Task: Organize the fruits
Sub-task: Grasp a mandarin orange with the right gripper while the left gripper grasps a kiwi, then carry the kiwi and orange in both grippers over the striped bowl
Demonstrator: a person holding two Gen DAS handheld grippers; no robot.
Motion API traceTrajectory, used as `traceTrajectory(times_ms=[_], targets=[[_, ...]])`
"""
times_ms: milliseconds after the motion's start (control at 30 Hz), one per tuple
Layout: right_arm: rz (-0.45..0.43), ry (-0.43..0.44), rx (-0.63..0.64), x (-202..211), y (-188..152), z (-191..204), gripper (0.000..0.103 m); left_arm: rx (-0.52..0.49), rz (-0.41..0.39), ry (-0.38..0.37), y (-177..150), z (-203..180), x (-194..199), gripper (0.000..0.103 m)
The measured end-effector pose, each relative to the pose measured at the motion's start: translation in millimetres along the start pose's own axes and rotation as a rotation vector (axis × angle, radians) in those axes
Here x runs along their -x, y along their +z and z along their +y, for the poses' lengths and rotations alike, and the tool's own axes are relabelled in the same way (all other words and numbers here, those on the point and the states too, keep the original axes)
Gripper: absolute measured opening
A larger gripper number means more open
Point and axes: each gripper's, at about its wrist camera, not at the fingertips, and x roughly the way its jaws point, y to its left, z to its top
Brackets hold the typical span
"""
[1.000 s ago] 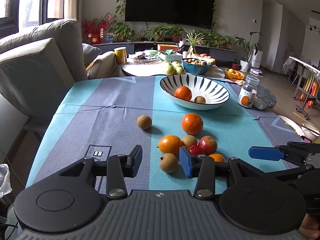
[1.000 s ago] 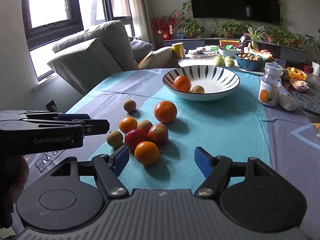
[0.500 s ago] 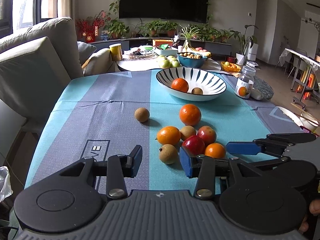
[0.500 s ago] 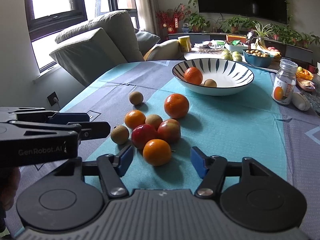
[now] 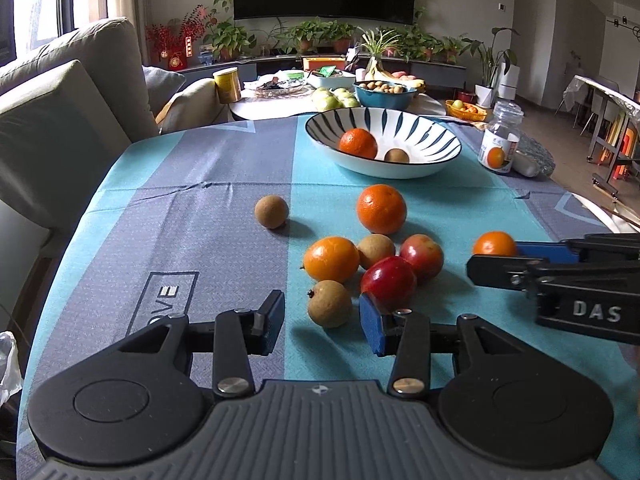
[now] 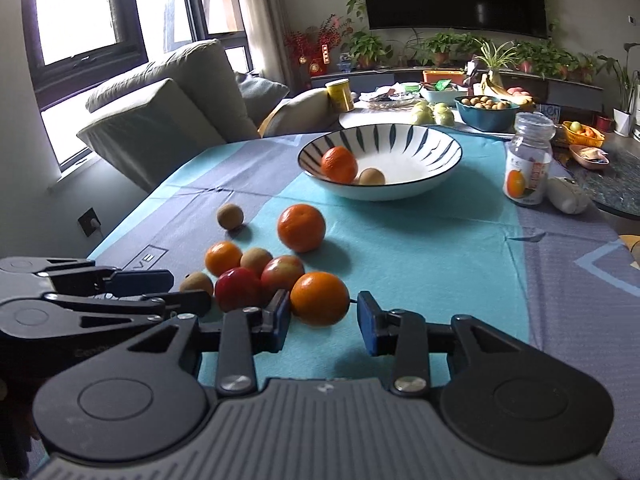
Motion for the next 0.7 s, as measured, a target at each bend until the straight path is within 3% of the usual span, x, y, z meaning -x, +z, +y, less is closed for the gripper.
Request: traceTrajectory(times_ms=[100, 167, 700], targets=[[-0.002, 0.002, -0.01, -0.3, 0.9, -0.5, 0.078, 0.017, 0.016, -0.002, -0.8, 3.2, -3.1, 0.034], [-0.001, 0.004, -0.014, -1.2, 1.0, -1.1, 0.078, 0.02, 0.016, -0.014, -0.5, 3.5, -2.1, 0.023], [-0.032, 0.007, -0.032, 2.9, 8.0, -7.8, 0.078, -0.01, -0.085, -0.037, 24.1, -7.1, 19.1, 0.023]])
